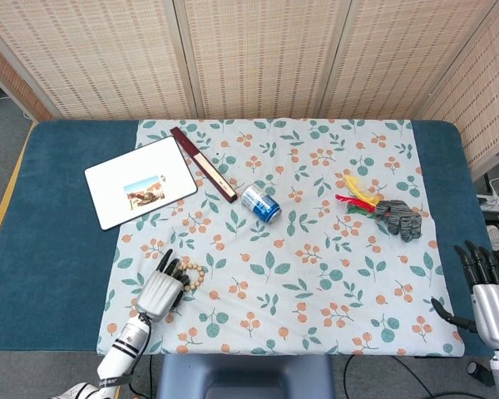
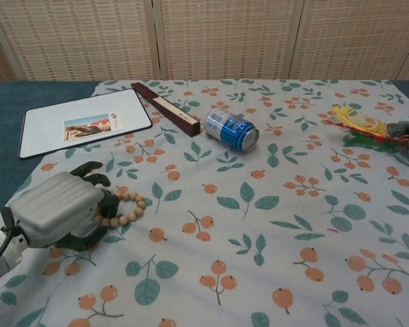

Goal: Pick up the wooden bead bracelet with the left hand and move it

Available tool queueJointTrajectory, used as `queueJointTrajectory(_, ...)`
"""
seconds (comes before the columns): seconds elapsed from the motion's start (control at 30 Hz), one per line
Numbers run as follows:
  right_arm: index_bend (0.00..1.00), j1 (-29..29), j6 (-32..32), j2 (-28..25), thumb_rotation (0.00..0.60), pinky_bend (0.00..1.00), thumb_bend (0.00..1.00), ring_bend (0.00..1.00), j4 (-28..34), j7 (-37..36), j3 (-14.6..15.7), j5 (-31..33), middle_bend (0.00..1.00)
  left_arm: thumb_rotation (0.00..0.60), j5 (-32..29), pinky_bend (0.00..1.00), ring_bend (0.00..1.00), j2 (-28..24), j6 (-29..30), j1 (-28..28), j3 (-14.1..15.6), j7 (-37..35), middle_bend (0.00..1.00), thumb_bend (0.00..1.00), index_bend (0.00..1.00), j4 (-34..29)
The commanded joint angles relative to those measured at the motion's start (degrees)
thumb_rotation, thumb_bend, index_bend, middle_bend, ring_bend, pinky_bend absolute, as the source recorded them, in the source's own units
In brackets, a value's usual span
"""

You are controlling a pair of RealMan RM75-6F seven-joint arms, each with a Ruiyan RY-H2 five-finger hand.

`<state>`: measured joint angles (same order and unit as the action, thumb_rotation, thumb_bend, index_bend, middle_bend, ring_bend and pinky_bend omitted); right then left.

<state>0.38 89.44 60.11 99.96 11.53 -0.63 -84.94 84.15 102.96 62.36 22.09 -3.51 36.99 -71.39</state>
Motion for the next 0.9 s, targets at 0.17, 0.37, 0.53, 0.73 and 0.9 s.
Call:
queueJointTrajectory(0.17, 0.0, 0.0, -0.5, 0.1, 0.397, 0.0, 0.15, 0.0, 0.0, 0.1, -0.3, 0.1, 0.0, 0.6, 1.3, 0.0, 0.35, 1.3, 4.0, 0.8, -0.5, -0.9, 0.7, 0.46, 0.68, 2.1)
queueJointTrajectory(0.37, 0.0, -0.4, -0.1, -0.2, 0.397, 0.0, 0.15, 0.0, 0.2, -0.6, -0.6, -0.1, 0.0, 0.6, 0.4, 0.0, 0.4, -0.4, 4.7, 3.2, -4.4, -3.8, 0.76, 0.6, 0.74, 0.9)
queueJointTrajectory(0.53, 0.0, -0.8, 0.3, -0.6, 0.396, 0.0, 0.15, 0.0, 0.2, -1.5, -0.8, -0.5, 0.0, 0.6, -7.6, 0.0, 0.41, -3.0, 1.4, 6.7, -12.6, -4.5, 0.78, 0.72, 0.77, -0.1)
queueJointTrajectory(0.73, 0.0, -0.8, -0.3, -1.3, 0.396, 0.0, 0.15, 0.0, 0.5, -2.7, -0.5, -1.2, 0.0, 0.6, -27.1, 0.0, 0.43, -2.3, 2.1, 11.6, -29.9, -5.0, 0.79, 0.76, 0.76, 5.5)
queueJointTrajectory(0.9, 0.0, -1.1, 0.3, -1.7, 0.396, 0.0, 0.15, 0.0, 0.5, -3.5, -0.6, -1.6, 0.0, 0.6, -50.4, 0.03, 0.47, -3.6, 0.1, 15.9, -43.6, 1.4, 0.82, 0.8, 0.77, 10.6)
